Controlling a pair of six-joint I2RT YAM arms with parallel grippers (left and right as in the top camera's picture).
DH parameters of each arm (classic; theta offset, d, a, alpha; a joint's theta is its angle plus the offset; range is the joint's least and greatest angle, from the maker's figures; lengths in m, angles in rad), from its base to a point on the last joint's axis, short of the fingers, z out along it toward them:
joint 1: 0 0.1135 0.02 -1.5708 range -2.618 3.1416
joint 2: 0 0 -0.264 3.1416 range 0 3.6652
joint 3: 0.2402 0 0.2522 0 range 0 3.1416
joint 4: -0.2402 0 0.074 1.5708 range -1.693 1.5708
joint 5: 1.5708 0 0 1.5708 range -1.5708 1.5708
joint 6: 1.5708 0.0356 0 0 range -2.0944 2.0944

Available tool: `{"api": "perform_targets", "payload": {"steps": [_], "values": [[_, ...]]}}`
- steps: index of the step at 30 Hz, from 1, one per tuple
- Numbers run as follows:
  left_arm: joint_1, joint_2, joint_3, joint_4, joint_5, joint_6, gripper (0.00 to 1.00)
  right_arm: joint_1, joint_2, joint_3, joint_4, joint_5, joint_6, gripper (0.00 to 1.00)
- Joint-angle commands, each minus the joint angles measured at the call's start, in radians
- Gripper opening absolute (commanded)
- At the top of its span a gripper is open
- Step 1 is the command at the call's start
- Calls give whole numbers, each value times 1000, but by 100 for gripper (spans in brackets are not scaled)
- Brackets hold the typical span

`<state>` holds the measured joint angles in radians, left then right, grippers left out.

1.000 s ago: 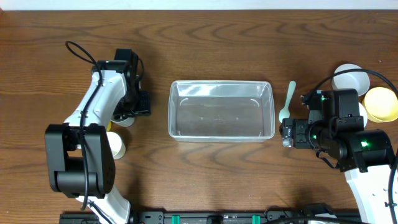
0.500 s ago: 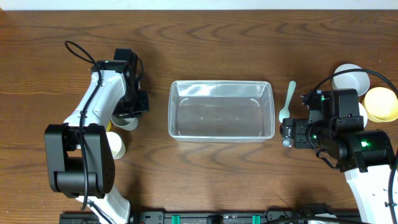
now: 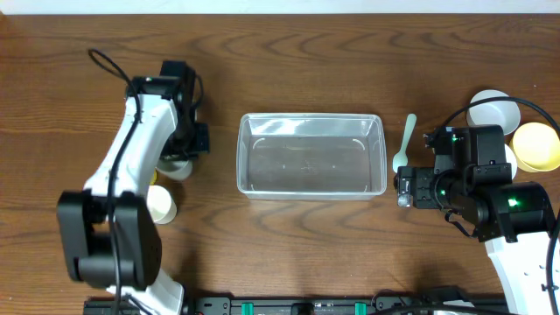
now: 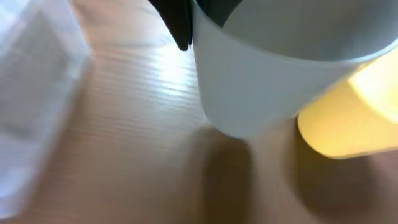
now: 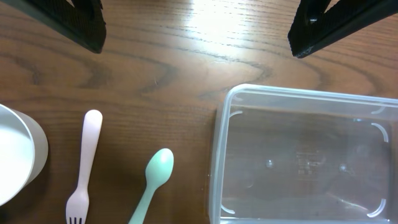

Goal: Pack container
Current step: 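Carry the grey cup into the container's left end and release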

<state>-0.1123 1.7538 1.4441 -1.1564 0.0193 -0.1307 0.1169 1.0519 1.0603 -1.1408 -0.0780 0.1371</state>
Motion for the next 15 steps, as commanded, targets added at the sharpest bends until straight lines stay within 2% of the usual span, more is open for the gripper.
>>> {"api": "perform_targets", "payload": {"steps": [1, 5, 10, 15], "values": [[-91, -116, 124, -40, 25, 22, 6, -5, 0, 18, -1, 4, -4, 95], [-245, -167, 207, -47, 53, 66, 6, -5, 0, 18, -1, 4, -4, 96], [-426, -147, 233, -6, 51, 105, 6, -5, 0, 18, -1, 4, -4, 95], [-476, -61, 233, 15, 44, 108, 6, -5, 0, 18, -3, 4, -4, 95]]}}
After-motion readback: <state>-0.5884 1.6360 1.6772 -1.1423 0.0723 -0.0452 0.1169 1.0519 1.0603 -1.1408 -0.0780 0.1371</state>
